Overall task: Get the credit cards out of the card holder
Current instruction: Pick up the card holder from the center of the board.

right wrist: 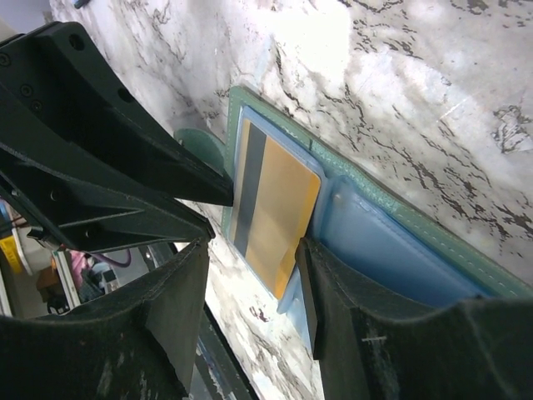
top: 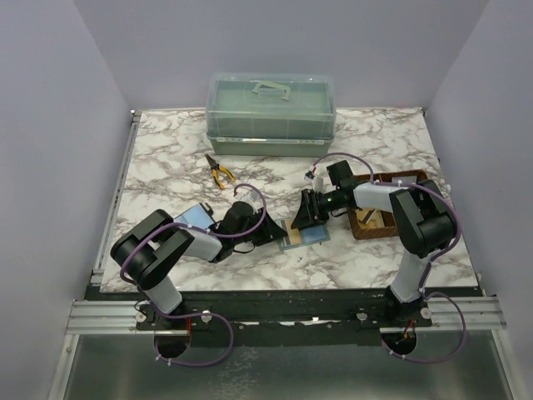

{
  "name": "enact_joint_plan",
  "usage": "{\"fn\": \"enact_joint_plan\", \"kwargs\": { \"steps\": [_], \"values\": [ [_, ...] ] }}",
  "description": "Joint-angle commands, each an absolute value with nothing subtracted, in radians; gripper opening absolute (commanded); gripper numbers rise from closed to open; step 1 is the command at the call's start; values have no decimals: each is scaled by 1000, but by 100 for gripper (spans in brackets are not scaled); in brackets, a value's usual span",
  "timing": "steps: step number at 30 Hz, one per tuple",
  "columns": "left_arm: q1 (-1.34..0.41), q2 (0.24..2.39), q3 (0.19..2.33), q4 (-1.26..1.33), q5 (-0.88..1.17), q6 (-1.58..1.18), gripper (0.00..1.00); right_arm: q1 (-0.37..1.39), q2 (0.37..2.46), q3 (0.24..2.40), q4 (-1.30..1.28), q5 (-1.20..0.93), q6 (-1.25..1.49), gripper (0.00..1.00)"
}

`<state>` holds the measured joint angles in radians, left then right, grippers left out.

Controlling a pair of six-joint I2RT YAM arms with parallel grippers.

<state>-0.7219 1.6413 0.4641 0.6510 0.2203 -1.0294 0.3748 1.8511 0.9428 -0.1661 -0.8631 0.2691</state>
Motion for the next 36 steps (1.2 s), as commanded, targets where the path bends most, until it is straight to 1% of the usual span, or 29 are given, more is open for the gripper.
{"fn": "enact_joint_plan", "kwargs": {
  "steps": [1, 4, 5, 7, 9, 12, 16, 20, 23, 24, 26, 28, 30, 32, 36],
  "values": [
    [-709, 1673, 470, 619, 203, -1029, 37, 371, 1865, 951, -189, -682, 235, 52],
    [-706, 1673, 461, 655, 218, -1046, 38, 371, 1865, 946, -186, -662, 237, 37],
    [-703, 1675, 456, 675, 225, -1054, 38, 371, 1867, 946, -188, -656, 236, 34],
    [-696, 1677, 442, 723, 242, -1074, 40, 371, 1866, 952, -196, -635, 229, 34],
    [-691, 1684, 434, 762, 259, -1092, 43, 371, 1860, 954, -199, -630, 225, 36],
    [-688, 1708, 430, 824, 285, -1114, 44, 371, 1860, 949, -189, -670, 234, 38],
    [-686, 1750, 431, 908, 320, -1144, 42, 371, 1884, 950, -178, -776, 269, 38],
    [-686, 1775, 430, 948, 334, -1160, 38, 371, 1893, 943, -160, -820, 307, 38],
    [-686, 1775, 427, 954, 334, -1159, 36, 370, 1887, 938, -148, -840, 320, 36],
    [-685, 1776, 425, 954, 333, -1158, 35, 369, 1885, 938, -147, -840, 320, 34],
    [-683, 1776, 423, 954, 335, -1159, 35, 369, 1878, 936, -145, -841, 321, 21],
    [-679, 1778, 417, 954, 333, -1160, 35, 367, 1875, 936, -143, -839, 319, 11],
    [-671, 1772, 407, 954, 334, -1160, 36, 360, 1875, 936, -143, -844, 315, 5],
    [-655, 1748, 388, 955, 334, -1161, 38, 350, 1872, 936, -142, -860, 310, 0],
    [-617, 1663, 340, 958, 339, -1155, 43, 324, 1858, 926, -116, -962, 296, 0]
  ]
}}
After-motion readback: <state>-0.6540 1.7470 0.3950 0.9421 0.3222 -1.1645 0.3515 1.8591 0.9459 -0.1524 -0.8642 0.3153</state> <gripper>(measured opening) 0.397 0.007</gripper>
